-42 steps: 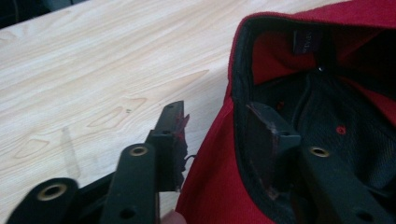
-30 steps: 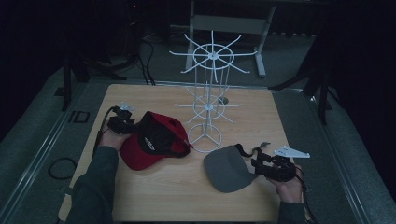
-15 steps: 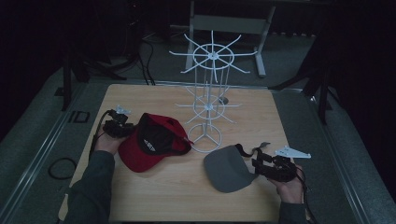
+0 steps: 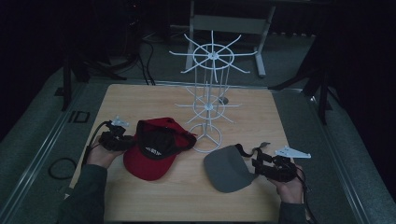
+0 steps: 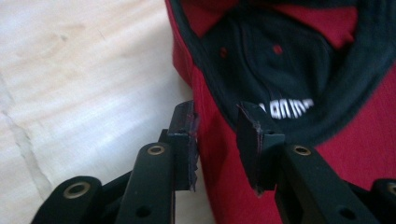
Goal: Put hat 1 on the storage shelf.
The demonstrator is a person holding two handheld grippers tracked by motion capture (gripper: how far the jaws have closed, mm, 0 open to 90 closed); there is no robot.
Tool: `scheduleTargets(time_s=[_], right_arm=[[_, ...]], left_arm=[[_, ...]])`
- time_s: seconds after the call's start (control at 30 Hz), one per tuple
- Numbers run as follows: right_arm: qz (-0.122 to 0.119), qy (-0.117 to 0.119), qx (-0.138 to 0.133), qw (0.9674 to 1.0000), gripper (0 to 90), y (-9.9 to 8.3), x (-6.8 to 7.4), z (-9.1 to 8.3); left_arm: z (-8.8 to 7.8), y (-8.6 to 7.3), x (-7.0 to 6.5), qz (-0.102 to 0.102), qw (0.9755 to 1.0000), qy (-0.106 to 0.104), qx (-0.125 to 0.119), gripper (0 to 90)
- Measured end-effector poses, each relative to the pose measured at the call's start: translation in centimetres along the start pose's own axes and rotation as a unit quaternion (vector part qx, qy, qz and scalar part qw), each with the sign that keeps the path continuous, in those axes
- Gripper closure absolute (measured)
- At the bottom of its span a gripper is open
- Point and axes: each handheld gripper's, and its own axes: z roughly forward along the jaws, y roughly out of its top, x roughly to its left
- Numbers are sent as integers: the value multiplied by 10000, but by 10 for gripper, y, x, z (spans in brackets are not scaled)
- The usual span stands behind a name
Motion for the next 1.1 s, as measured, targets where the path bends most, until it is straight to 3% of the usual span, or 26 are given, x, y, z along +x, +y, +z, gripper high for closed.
scheduleTargets(time_s=[0.13, 0.23, 0.4, 0.77, 1.1], right_arm=[[-10, 4, 5, 10000, 455, 0, 0, 0], [-3, 4, -2, 10000, 456, 0, 0, 0], [-14, 8, 7, 10000, 456, 0, 0, 1], [-22, 3, -6, 10000, 455, 0, 0, 0], [-32, -1, 32, 10000, 455, 0, 1, 2]], left_arm=[[1, -6, -1, -19, 9998, -158, 106, 630], [5, -15, 3, -90, 9989, -352, 300, 598], [9, -26, 1, -98, 9972, -627, 402, 574], [12, -39, -4, -72, 9951, -863, 475, 549], [17, -42, -11, -40, 9908, -1257, 494, 538]])
